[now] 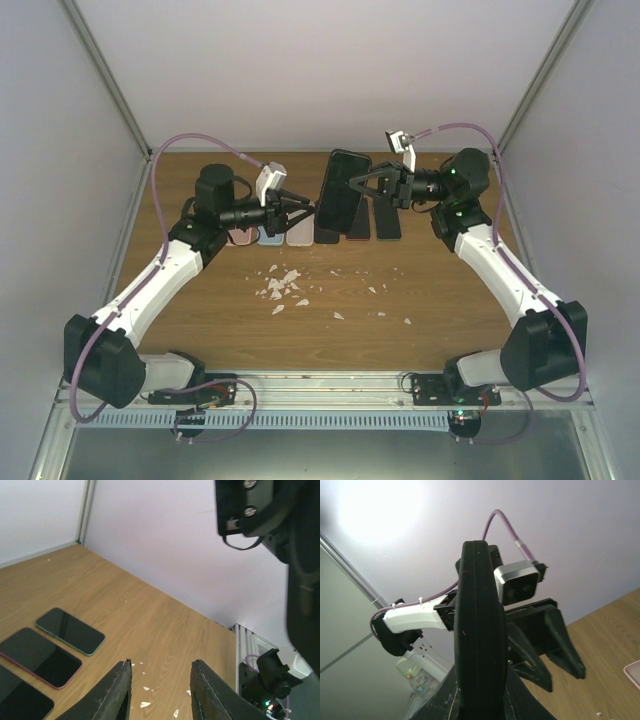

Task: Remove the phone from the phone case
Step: Remove the phone case from the phone.

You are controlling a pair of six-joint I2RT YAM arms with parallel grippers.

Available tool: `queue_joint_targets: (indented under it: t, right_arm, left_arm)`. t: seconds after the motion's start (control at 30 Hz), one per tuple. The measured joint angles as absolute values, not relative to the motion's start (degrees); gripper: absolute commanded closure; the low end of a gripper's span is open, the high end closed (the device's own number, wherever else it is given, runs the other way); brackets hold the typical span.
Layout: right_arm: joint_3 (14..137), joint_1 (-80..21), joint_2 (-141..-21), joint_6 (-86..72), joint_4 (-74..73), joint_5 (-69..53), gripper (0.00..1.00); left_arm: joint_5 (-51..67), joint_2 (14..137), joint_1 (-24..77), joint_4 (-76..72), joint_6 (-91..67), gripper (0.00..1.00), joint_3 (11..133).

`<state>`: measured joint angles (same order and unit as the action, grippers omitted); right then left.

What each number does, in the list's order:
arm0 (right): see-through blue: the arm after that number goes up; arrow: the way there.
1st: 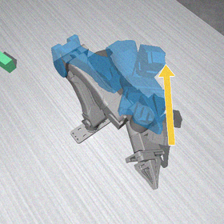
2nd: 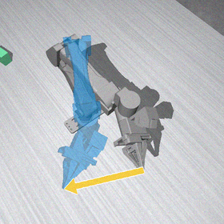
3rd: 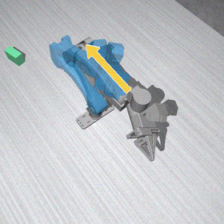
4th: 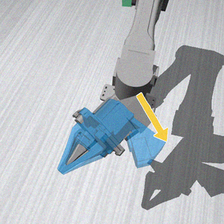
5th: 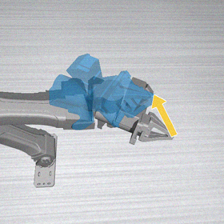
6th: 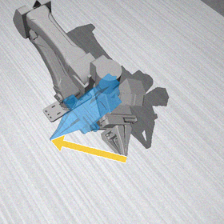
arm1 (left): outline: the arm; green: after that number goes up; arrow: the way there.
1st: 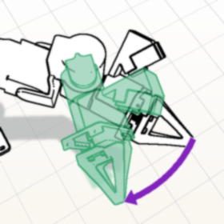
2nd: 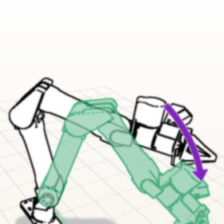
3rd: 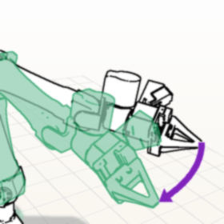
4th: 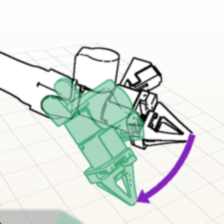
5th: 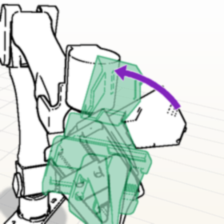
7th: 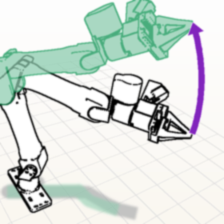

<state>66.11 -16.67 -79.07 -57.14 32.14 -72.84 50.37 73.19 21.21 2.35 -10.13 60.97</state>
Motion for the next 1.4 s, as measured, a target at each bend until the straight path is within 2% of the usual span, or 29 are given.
queue_joint_targets:
  t: [0.1, 0.27, 0.43, 0.6, 0.87, 1.2, 1.4]
  right_arm:
    - [65.4, -16.9, -79.1, -59.5, 35.3, -74.0, 1.0]
    - [65.2, -16.9, -79.1, -60.9, 37.1, -74.5, 0.99]
    - [66.3, -16.4, -79.1, -55.6, 29.6, -73.4, 0.99]
    - [68.8, -16.3, -78.8, -48.8, 20.2, -72.1, 0.99]
    - [69.0, -15.9, -78.5, -43.4, 14.5, -68.7, 1.0]
    - [68.9, -16.0, -78.5, -43.5, 14.5, -68.2, 1.0]
    - [68.9, -16.0, -78.5, -44.4, 15.6, -68.2, 1.0]
  left_arm:
    - [49.0, 74.0, 21.2, 3.2, -9.8, 0.66, 61.0]
    - [49.8, 74.2, 21.2, 3.4, -9.6, 0.56, 61.0]
    - [57.3, 74.1, 21.2, 0.6, -11.4, 0.53, 60.7]
    - [63.4, 73.1, 20.7, -5.2, -15.9, 0.53, 58.6]
    - [67.2, 72.4, 20.9, -8.0, -17.4, 0.54, 58.3]
    - [61.2, 72.4, 21.3, -4.5, -15.6, 0.55, 59.9]
    - [57.6, 72.9, 21.3, -2.2, -14.1, 0.61, 60.2]
